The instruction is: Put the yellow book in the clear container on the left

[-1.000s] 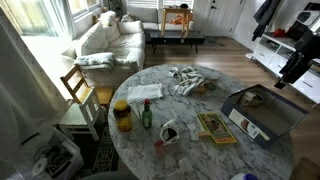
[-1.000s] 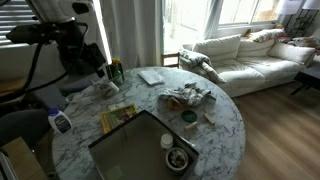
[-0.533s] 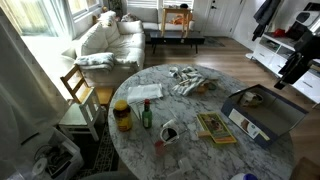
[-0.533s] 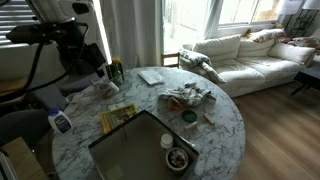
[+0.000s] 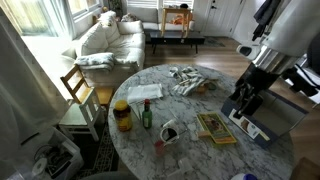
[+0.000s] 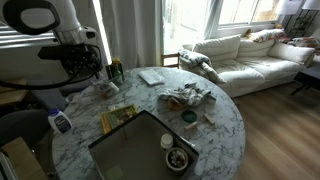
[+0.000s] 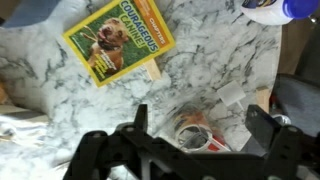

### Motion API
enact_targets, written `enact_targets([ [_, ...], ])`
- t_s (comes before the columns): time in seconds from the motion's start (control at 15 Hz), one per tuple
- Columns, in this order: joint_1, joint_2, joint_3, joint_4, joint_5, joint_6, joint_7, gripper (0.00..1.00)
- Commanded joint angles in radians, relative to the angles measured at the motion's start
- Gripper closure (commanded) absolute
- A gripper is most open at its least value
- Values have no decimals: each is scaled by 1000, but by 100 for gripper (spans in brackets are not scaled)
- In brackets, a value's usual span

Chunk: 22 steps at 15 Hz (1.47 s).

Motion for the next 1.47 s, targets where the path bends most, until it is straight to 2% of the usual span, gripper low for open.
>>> enact_targets([
  [0.0, 54, 151, 10, 25, 116, 47, -194, 0],
  [0.07, 53, 185, 23, 30, 132, 35, -242, 0],
  [0.13, 11, 116, 51, 9, 94, 28, -153, 0],
  [0.33, 10, 183, 68, 25, 115, 29, -211, 0],
  [0.67, 9, 188, 69, 37, 116, 29, -220, 0],
  [1.0, -15, 256, 77, -20, 134, 94, -387, 0],
  [1.4, -63, 386, 100, 4, 169, 166, -596, 0],
])
